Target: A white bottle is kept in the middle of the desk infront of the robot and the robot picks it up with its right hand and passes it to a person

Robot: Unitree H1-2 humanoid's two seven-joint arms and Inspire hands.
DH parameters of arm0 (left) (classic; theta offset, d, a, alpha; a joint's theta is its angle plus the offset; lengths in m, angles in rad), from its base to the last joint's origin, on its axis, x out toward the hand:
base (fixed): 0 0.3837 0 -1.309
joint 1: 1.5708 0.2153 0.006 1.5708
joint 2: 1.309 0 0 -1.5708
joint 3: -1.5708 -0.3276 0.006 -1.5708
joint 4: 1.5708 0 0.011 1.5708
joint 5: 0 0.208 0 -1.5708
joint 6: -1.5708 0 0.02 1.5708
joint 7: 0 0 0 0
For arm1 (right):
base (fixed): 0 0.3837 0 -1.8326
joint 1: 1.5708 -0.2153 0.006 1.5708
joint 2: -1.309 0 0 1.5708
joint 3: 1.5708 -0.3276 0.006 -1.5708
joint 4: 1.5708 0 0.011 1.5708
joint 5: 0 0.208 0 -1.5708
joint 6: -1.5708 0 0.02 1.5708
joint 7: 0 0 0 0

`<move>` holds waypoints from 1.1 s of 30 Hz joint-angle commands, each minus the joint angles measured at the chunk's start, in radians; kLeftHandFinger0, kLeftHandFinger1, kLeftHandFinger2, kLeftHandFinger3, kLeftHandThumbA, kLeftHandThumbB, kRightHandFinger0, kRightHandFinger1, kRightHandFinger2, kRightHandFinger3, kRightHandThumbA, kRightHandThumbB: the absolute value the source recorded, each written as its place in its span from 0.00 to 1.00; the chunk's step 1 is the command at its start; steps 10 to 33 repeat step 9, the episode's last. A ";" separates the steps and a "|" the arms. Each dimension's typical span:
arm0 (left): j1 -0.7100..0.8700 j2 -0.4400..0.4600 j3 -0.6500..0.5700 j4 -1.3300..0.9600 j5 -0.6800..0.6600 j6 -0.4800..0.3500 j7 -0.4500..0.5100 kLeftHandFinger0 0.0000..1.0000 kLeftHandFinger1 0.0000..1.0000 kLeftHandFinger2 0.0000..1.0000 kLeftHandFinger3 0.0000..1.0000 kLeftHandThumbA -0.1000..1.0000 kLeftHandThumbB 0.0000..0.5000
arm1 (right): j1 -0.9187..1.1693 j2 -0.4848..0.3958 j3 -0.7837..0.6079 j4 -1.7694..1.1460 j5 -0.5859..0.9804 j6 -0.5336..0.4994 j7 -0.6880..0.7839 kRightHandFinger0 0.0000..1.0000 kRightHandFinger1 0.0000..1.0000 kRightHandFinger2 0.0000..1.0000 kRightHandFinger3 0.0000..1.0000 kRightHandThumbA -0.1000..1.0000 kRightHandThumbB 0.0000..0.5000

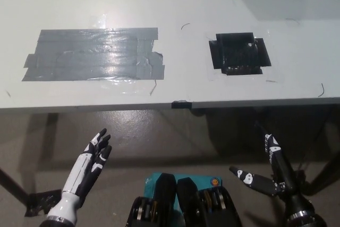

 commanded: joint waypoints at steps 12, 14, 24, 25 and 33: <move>-0.017 0.010 0.014 -0.014 -0.003 -0.020 0.009 1.00 1.00 1.00 1.00 0.94 0.43 | -0.034 0.002 -0.017 -0.019 0.049 -0.026 0.046 1.00 1.00 1.00 1.00 0.91 0.59; -0.017 0.010 0.014 -0.014 -0.003 -0.020 0.009 1.00 1.00 1.00 1.00 0.94 0.43 | -0.034 0.002 -0.017 -0.019 0.049 -0.026 0.046 1.00 1.00 1.00 1.00 0.91 0.59; -0.017 0.010 0.014 -0.014 -0.003 -0.020 0.009 1.00 1.00 1.00 1.00 0.94 0.43 | -0.034 0.002 -0.017 -0.019 0.049 -0.026 0.046 1.00 1.00 1.00 1.00 0.91 0.59; -0.017 0.010 0.014 -0.014 -0.003 -0.020 0.009 1.00 1.00 1.00 1.00 0.94 0.43 | -0.034 0.002 -0.017 -0.019 0.049 -0.026 0.046 1.00 1.00 1.00 1.00 0.91 0.59; -0.017 0.010 0.014 -0.014 -0.003 -0.020 0.009 1.00 1.00 1.00 1.00 0.94 0.43 | -0.034 0.002 -0.017 -0.019 0.049 -0.026 0.046 1.00 1.00 1.00 1.00 0.91 0.59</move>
